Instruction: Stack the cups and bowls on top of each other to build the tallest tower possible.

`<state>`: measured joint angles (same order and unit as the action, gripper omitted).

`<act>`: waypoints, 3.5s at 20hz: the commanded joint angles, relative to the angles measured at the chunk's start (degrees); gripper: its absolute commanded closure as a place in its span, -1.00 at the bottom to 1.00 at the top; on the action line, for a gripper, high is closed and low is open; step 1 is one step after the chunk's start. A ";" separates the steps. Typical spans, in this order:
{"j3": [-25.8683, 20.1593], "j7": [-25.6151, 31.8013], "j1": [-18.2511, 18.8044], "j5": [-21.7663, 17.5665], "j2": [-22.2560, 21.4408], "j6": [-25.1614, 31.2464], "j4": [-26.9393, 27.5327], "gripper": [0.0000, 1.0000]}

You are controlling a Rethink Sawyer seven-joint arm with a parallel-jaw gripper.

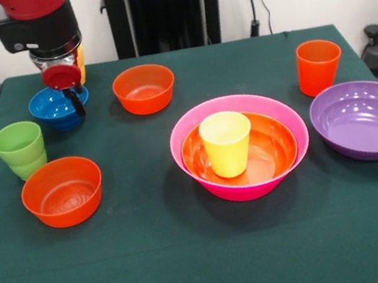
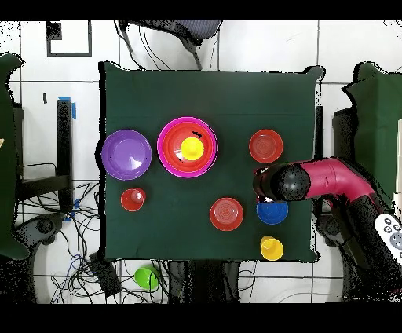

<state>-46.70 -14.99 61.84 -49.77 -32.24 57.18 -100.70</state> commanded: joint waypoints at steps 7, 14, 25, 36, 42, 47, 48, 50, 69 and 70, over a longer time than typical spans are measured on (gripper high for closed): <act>1.09 18.20 -4.30 -10.60 1.43 -0.34 3.39 -1.00; 2.62 18.46 -6.26 -15.83 -0.29 0.61 3.56 -1.00; 3.75 19.57 -4.99 -19.04 2.67 -1.38 4.59 -1.00; 7.81 15.63 -7.83 -24.03 3.34 -1.16 5.49 -1.00; 9.76 11.65 -9.71 -23.31 4.05 -0.57 5.68 -1.00; 10.06 7.72 -9.33 -18.63 5.91 -0.90 5.57 -1.00; 10.03 7.33 -9.20 -17.95 6.25 -1.18 5.55 -1.00; 10.07 6.67 -9.06 -16.78 6.72 -1.23 5.55 -1.00; 10.81 6.29 -8.27 -12.64 9.21 -2.78 5.72 -1.00; 10.92 6.47 -8.26 -12.85 9.21 -2.81 5.66 -1.00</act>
<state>-38.75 -8.71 55.21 -61.01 -25.22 57.17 -97.53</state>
